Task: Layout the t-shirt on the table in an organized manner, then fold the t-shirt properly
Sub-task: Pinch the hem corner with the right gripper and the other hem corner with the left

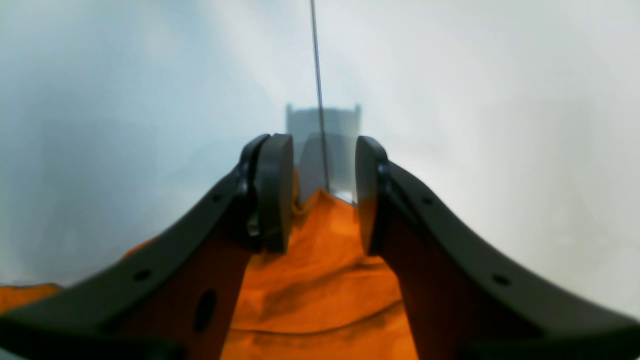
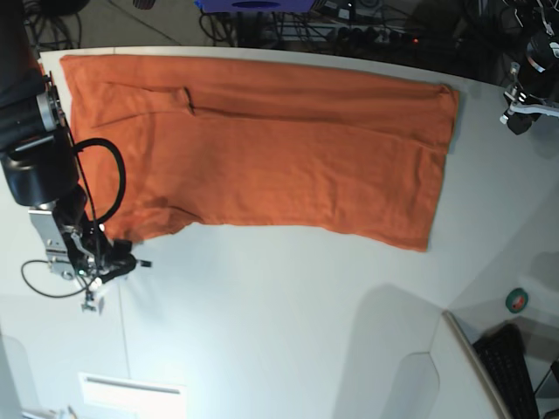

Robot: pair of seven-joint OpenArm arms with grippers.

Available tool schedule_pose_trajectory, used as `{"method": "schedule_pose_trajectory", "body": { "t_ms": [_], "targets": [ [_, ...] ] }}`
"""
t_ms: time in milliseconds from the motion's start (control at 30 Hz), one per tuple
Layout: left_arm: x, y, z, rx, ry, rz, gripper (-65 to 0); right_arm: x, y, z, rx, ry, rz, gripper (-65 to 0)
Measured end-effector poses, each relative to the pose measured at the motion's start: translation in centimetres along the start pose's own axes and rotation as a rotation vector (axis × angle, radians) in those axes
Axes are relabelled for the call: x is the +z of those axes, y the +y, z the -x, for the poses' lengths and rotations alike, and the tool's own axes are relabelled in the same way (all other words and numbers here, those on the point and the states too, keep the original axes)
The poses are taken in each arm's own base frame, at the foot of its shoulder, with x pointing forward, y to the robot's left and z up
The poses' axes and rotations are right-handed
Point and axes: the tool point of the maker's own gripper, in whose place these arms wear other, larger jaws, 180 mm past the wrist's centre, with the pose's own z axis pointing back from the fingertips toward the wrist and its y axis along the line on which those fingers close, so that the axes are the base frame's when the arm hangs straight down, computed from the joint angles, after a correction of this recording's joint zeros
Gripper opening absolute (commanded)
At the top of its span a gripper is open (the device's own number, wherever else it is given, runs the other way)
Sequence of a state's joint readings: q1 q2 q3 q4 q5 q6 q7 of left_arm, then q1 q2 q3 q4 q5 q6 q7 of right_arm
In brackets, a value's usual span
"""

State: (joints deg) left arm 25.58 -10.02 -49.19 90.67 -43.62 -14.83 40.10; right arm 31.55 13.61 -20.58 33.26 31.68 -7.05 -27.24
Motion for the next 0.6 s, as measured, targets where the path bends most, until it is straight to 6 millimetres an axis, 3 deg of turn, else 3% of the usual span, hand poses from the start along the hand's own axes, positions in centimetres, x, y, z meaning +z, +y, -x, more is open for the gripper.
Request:
{"method": "schedule_pose_trajectory", "body": {
  "t_ms": [267, 467, 600],
  "targets": [
    [0.0, 0.0, 0.0, 0.000, 0.000, 0.000, -65.0, 0.2, 0.4, 1.2, 0.004, 0.069, -0.010, -44.1],
    [0.0, 0.0, 0.0, 0.000, 0.000, 0.000, -65.0, 0.5, 0.9, 0.1, 0.008, 0.041, -0.021, -44.1],
    [0.0, 0.0, 0.0, 0.000, 0.000, 0.000, -65.0, 0.2, 0.7, 1.4, 0.009, 0.063, -0.017, -44.1]
  ]
}}
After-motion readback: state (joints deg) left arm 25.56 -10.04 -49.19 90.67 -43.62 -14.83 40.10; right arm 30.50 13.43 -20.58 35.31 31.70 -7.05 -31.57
